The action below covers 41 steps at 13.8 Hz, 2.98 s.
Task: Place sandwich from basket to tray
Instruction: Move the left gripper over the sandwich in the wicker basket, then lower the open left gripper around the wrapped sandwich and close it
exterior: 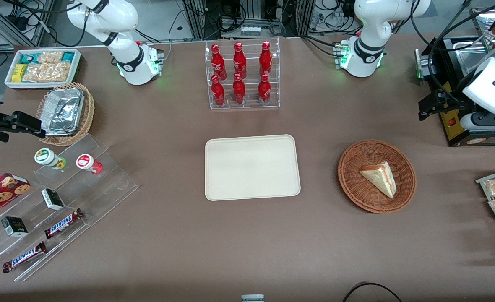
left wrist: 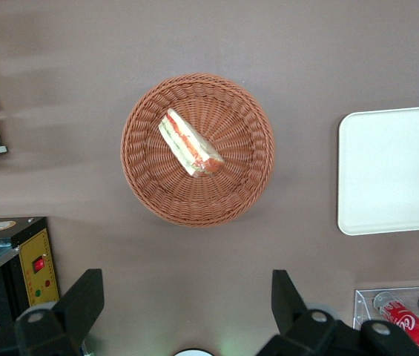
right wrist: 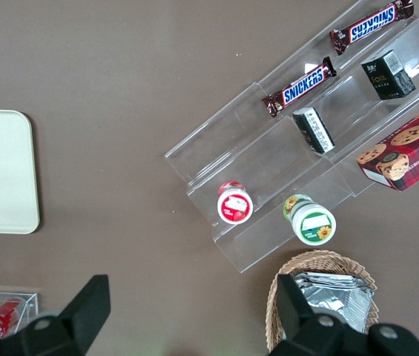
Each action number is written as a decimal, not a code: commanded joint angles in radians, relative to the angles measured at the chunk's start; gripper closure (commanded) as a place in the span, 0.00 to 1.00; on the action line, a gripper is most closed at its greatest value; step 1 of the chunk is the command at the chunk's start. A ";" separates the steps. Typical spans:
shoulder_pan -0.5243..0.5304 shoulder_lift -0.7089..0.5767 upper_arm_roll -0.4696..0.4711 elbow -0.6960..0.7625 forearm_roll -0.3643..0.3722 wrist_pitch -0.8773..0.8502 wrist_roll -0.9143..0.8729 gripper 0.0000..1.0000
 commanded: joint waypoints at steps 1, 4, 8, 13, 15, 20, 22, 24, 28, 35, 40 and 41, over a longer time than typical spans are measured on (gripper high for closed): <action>0.018 0.019 -0.018 0.026 0.029 -0.012 0.012 0.00; 0.018 0.037 -0.017 0.017 0.050 0.002 0.006 0.00; 0.018 0.004 -0.009 -0.172 0.058 0.153 -0.031 0.00; 0.018 -0.058 -0.011 -0.465 0.057 0.466 -0.297 0.00; 0.018 -0.066 -0.011 -0.587 0.057 0.616 -0.394 0.00; 0.018 -0.011 -0.011 -0.741 0.055 0.888 -0.559 0.00; 0.018 0.020 -0.009 -0.755 0.055 0.937 -0.614 0.00; 0.018 0.054 -0.011 -0.764 0.055 0.991 -0.664 0.00; 0.020 0.115 -0.008 -0.778 0.055 1.071 -0.674 0.00; 0.021 0.194 -0.004 -0.775 0.055 1.128 -0.671 0.00; 0.026 0.203 0.025 -0.769 0.055 1.129 -0.671 0.58; 0.029 0.209 0.026 -0.766 0.053 1.129 -0.671 0.82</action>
